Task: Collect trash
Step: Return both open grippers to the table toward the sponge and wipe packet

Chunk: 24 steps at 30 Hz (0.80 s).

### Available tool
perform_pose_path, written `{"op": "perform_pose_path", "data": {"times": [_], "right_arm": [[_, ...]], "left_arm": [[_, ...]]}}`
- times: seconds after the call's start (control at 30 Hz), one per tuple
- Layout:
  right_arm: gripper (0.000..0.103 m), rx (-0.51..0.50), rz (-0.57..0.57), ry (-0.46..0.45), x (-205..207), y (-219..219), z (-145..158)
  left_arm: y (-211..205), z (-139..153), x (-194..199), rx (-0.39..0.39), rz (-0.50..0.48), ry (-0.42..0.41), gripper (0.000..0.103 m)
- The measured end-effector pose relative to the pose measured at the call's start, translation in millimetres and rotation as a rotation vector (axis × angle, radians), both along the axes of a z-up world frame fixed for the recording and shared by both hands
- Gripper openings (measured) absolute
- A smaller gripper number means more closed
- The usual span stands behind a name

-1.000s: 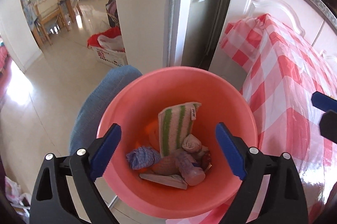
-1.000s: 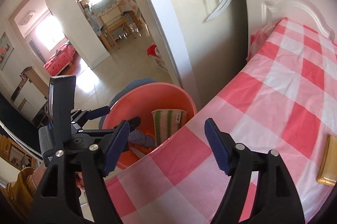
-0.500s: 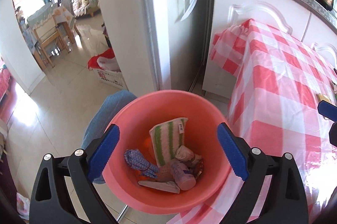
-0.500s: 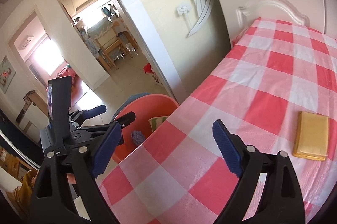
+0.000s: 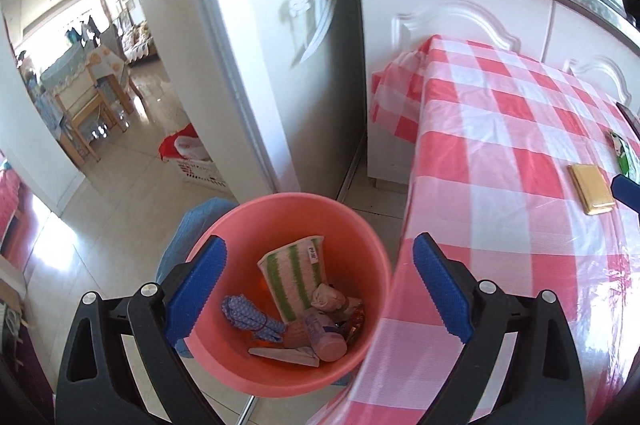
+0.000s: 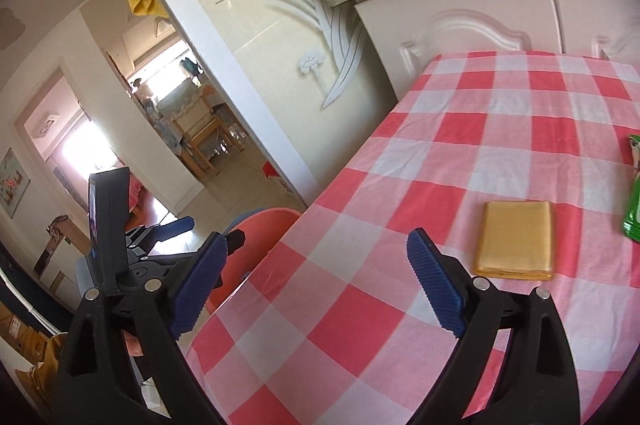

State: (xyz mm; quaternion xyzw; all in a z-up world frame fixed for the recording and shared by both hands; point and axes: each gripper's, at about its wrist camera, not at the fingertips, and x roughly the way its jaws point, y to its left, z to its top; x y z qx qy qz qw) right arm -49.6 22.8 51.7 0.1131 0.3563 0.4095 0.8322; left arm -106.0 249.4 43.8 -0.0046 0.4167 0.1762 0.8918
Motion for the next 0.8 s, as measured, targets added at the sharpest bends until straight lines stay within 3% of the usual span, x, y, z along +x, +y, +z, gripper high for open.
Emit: {"op": "perform_pose_path", "data": {"times": [0.63,0.8], "right_arm": [[0.093,0.113,-0.099,-0.078,-4.0,-74.1,14.1],[0.093,0.168,-0.145,-0.076,3.4,-100.7,15.3]], "left_arm": [[-80.7,22.2,9.0,0.112,-0.132,0.008,0.093],[-98.8,27.3,7.6,0.111,-0.152,0.0,0.094]]}}
